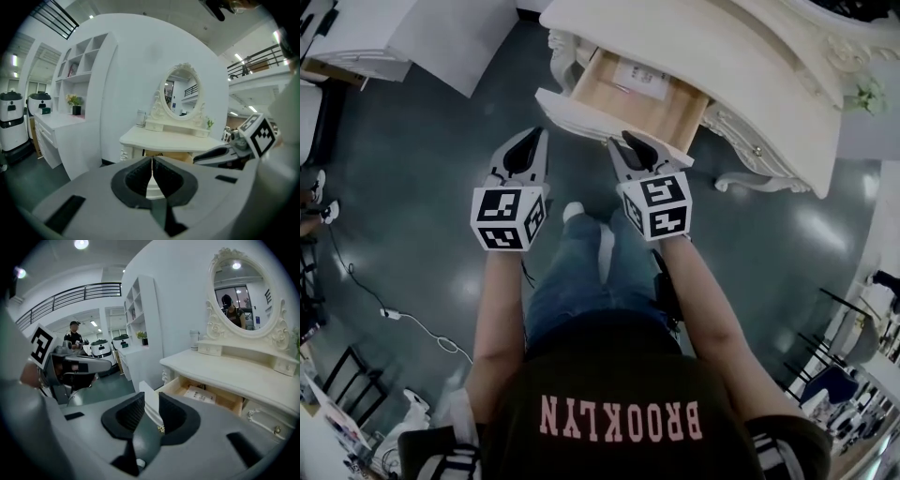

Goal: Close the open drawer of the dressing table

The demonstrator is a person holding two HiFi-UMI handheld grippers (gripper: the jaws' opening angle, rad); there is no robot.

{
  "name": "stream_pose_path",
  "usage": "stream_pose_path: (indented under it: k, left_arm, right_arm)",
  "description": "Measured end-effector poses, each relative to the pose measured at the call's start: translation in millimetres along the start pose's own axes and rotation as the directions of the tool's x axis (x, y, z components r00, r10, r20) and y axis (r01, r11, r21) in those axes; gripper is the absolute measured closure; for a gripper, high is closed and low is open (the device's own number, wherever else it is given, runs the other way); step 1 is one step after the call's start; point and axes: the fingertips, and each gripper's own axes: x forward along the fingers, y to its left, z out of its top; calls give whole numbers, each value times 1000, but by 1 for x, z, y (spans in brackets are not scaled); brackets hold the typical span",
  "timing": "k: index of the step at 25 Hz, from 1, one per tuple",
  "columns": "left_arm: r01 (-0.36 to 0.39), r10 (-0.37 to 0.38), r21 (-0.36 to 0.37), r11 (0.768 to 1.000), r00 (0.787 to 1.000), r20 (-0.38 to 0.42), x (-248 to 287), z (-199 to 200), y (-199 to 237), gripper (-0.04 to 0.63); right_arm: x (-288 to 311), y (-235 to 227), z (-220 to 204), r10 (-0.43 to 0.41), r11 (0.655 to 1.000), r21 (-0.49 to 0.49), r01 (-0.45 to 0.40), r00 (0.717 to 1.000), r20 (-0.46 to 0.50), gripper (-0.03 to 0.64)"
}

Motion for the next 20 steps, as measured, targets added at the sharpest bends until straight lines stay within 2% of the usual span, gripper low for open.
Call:
stream_pose_path:
  k: [12,20]
  left_arm:
    - [35,-34,11,999,997,-74,19,-31,7,589]
    - [53,-52,-1,999,992,-111,31,-48,11,589]
  right_arm:
    - [44,-4,-78,-42,992,111,60,986,-159,545]
    - [70,-15,-123,-95,979,149,137,962,-255,540]
